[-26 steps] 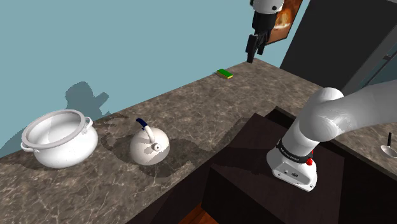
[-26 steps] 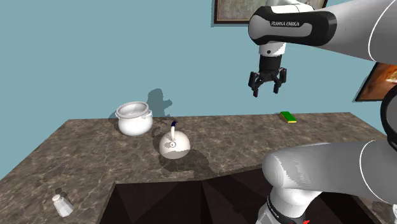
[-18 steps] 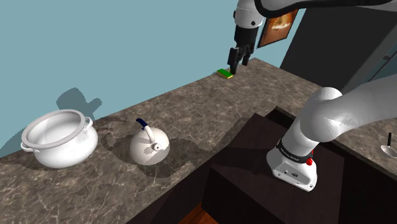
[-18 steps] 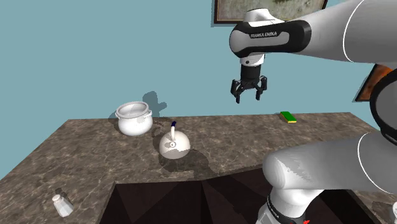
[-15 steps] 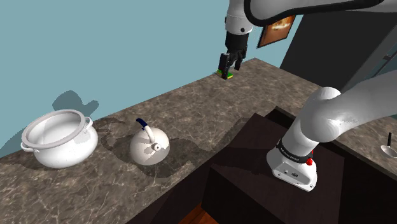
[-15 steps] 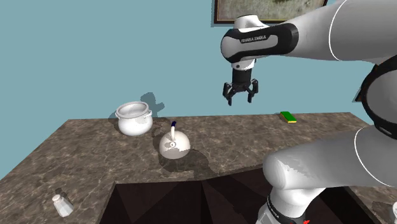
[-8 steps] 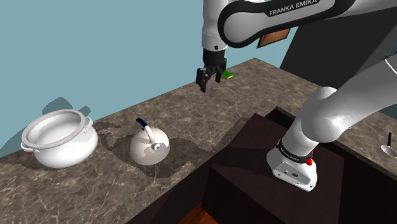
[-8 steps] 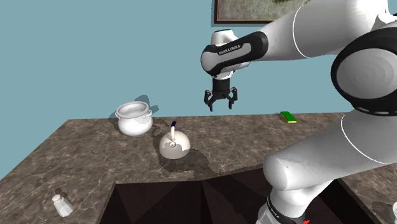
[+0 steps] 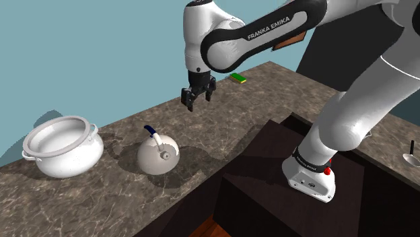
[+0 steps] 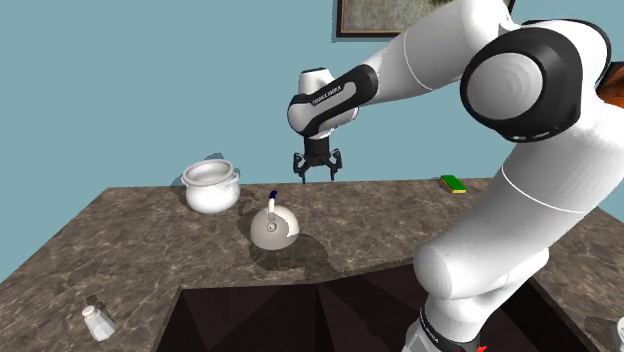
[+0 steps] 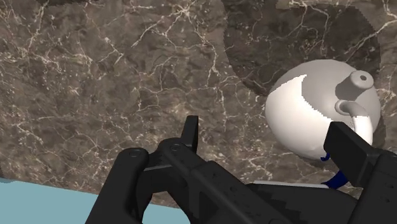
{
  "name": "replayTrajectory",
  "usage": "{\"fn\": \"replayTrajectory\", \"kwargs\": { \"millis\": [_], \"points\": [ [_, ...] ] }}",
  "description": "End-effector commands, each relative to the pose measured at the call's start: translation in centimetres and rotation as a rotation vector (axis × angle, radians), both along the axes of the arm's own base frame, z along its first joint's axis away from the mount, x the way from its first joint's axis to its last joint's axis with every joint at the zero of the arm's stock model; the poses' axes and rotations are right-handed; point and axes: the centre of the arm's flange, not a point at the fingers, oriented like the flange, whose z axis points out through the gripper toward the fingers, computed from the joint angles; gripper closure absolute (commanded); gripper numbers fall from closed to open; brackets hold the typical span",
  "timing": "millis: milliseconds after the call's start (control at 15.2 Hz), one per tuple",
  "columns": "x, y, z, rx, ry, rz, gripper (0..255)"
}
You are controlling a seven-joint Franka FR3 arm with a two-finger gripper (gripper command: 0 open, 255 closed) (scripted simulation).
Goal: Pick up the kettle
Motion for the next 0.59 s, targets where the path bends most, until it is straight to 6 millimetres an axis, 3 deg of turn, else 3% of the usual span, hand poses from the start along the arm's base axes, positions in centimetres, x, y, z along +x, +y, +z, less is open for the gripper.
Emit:
{"fn": "replayTrajectory", "kwargs": {
  "millis": [0,528],
  "points": [
    [1.2,1.9,-1.2,0.003,-0.006,-0.01,0],
    [6.4,9.4,-6.1,0.008,-0.025,-0.044,0]
  ]
}}
